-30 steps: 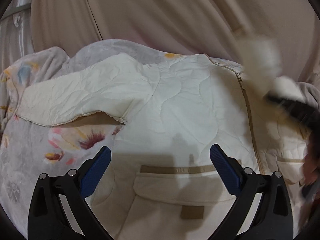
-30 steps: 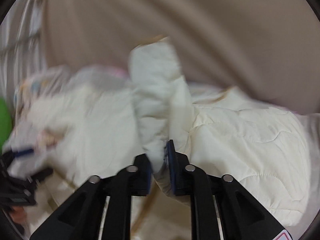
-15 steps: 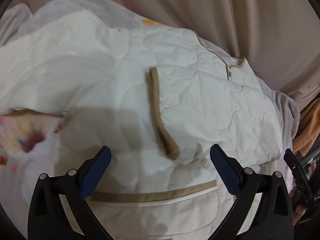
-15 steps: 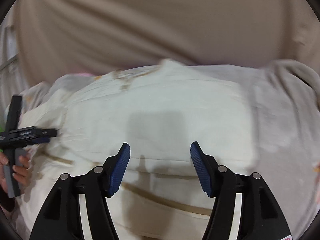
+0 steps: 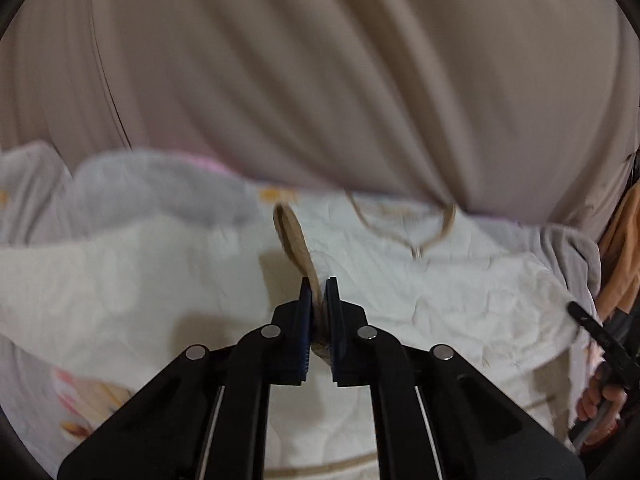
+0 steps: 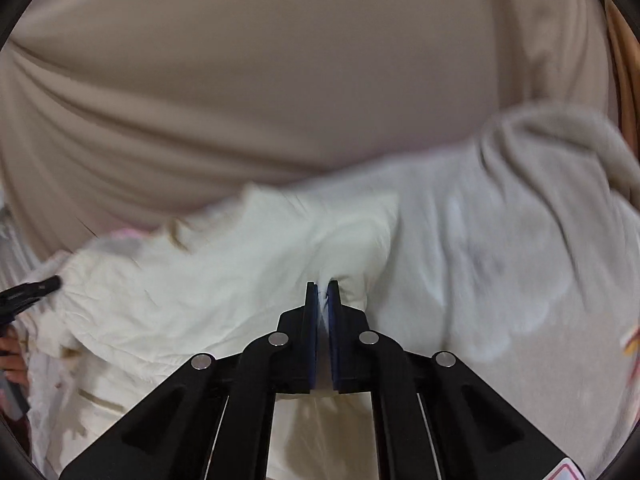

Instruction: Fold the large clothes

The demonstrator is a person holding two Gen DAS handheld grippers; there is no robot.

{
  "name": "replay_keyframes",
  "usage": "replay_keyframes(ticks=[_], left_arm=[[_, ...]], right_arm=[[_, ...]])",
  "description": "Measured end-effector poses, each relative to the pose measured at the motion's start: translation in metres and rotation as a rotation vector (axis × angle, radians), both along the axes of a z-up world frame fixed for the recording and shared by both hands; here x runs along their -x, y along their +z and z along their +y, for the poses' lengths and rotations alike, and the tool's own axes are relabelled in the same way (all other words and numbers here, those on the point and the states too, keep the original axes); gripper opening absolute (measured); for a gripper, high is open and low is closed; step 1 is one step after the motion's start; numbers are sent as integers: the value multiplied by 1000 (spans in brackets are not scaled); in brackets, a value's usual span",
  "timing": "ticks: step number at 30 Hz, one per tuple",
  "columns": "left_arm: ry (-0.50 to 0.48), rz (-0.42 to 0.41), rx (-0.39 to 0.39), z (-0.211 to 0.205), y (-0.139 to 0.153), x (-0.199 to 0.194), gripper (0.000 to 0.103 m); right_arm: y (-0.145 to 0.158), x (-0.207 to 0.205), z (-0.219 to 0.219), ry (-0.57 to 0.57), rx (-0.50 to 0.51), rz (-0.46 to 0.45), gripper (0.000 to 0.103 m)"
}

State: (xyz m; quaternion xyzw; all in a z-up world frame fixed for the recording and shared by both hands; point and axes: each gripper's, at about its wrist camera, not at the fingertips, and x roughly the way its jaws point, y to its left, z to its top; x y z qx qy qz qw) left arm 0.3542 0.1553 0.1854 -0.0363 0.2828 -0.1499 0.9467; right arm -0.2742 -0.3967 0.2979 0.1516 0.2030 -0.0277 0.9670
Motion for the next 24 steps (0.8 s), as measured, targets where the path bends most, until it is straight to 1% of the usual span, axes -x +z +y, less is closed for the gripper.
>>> replay_keyframes(ticks=[1,2,3,4,5,6,7,8,10,11,13,14,15,16,17,18,19,20,21,22,23,24], left_arm=[[8,-9,-9,1,0,0,6],[38,-11,-59,0,-14,-7,6],[39,19,-89,-2,-29,-14,6],[59,73,-128,-5,-51,-23,6],[83,112,-180,-8,-74,-30,3],[97,142,-201,-8,-89,-34,2],[108,189,-205,-8,-109,-38,2],[104,208,-190,-5,-119,-38,2],[105,193,-158,0,-119,-33,2],[106,190,-145,2,-116,-29,3],[105,185,-111,8,-108,-15,3],[102,186,-106,8,-107,-12,3],[85,186,-101,2,-107,-4,3],[84,186,-113,1,-107,-1,4],[83,188,-134,1,-107,3,4],[87,188,-168,-1,-109,9,4],[89,191,-178,-7,-107,10,4],[89,192,-180,-7,-107,11,4],[94,196,-184,-7,-105,10,4],[96,193,-184,-9,-105,13,4],[96,191,-184,-9,-105,14,4],[107,188,-189,-16,-104,17,5]], right_arm=[[5,2,3,0,9,-31,5],[3,0,3,-13,31,-33,5],[-9,-12,3,-32,65,23,5],[-24,-26,1,-49,97,98,5],[-47,-45,-3,-72,128,220,5],[-71,-60,-8,-99,153,343,5],[-81,-62,-10,-118,160,360,6],[-75,-57,-10,-129,156,343,6],[-54,-44,-4,-167,169,315,9],[-38,-35,2,-181,174,274,12],[-8,-17,19,-153,185,171,13],[0,-14,28,-122,194,148,13],[3,-18,37,-79,197,145,13],[2,-24,44,-38,197,157,13],[-9,-35,54,-9,216,201,13],[-24,-49,59,-2,238,258,13],[-47,-64,61,9,251,342,13],[-66,-75,65,12,257,396,12],[-74,-77,66,0,262,400,12],[-72,-74,68,-14,268,388,12],[-63,-68,69,-23,258,364,13],[-53,-60,68,-2,218,316,13]])
